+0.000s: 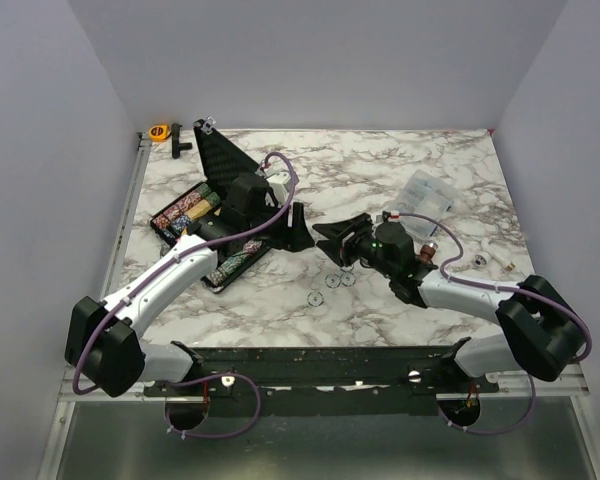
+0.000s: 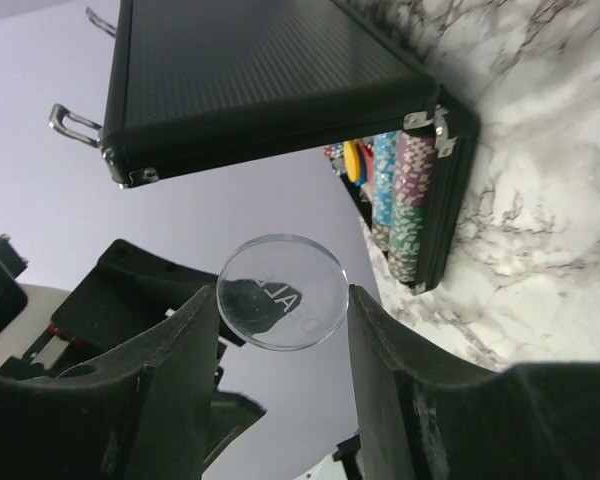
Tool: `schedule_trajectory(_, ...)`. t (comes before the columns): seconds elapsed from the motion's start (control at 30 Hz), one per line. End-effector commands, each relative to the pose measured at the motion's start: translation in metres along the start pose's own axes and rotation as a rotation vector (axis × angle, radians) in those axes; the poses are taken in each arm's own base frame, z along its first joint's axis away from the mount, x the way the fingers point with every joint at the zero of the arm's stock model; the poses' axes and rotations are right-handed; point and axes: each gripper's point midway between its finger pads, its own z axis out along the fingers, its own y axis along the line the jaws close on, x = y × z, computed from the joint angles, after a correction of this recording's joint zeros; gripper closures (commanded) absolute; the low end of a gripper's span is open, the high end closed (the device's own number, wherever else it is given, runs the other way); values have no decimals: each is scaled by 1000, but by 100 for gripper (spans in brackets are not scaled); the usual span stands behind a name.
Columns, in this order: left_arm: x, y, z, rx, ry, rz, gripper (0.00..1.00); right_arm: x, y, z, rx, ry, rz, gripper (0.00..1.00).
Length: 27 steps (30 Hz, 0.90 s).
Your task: Pack up texas hold em set
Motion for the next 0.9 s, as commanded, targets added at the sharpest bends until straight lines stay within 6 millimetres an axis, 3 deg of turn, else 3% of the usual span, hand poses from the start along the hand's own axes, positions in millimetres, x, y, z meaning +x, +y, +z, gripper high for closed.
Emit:
schedule_trajectory(0.0,-9,10,0,-75,-30,7,41,14,36,3,-120,87,45,99)
schedule_trajectory(0.57,-20,24,8,-241,-71,50,55,22,26,15,-56,116,78,99)
schedule_trajectory(0.87,-19,20,13,-231,-59,51,74,29,23,18,-34,120,71,99)
